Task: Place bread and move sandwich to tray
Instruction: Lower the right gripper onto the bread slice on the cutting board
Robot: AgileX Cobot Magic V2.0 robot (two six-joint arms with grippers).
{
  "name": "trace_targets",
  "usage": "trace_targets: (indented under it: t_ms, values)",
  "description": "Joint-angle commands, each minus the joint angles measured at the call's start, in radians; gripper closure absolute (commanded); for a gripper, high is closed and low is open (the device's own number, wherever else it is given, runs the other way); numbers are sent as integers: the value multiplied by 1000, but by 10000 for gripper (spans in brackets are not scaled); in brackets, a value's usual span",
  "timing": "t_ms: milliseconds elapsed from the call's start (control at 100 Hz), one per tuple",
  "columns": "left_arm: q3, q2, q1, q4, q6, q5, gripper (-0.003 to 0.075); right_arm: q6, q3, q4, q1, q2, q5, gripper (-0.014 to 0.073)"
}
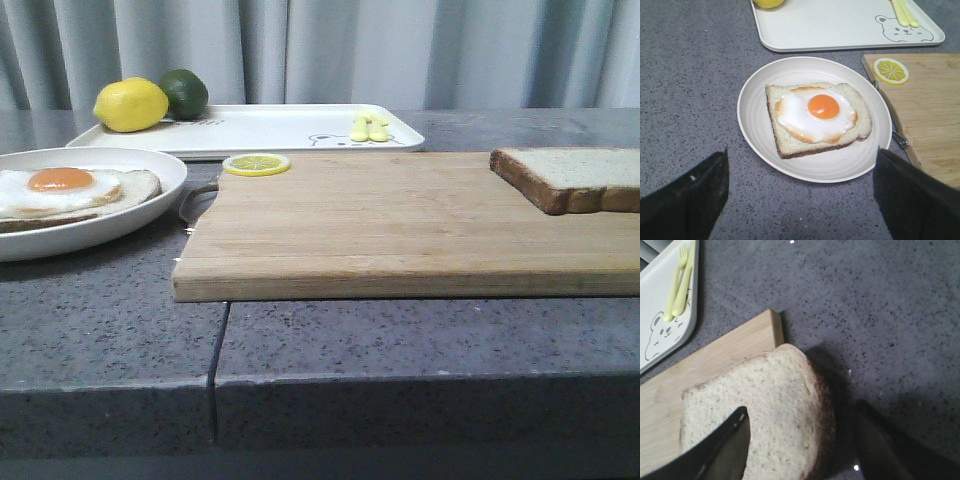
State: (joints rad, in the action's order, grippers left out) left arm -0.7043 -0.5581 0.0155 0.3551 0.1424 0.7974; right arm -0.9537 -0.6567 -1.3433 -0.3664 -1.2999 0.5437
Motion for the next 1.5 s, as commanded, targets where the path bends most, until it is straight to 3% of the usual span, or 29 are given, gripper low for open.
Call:
trace_targets:
  t_ms: [0, 1490]
  values:
    - [-33, -9, 0, 26, -3, -66, 167, -37, -32, -49, -7, -7, 10, 133]
    - [-33, -9, 0, 26, -3, -66, 167, -151, -32, -210, -7, -113, 122, 133]
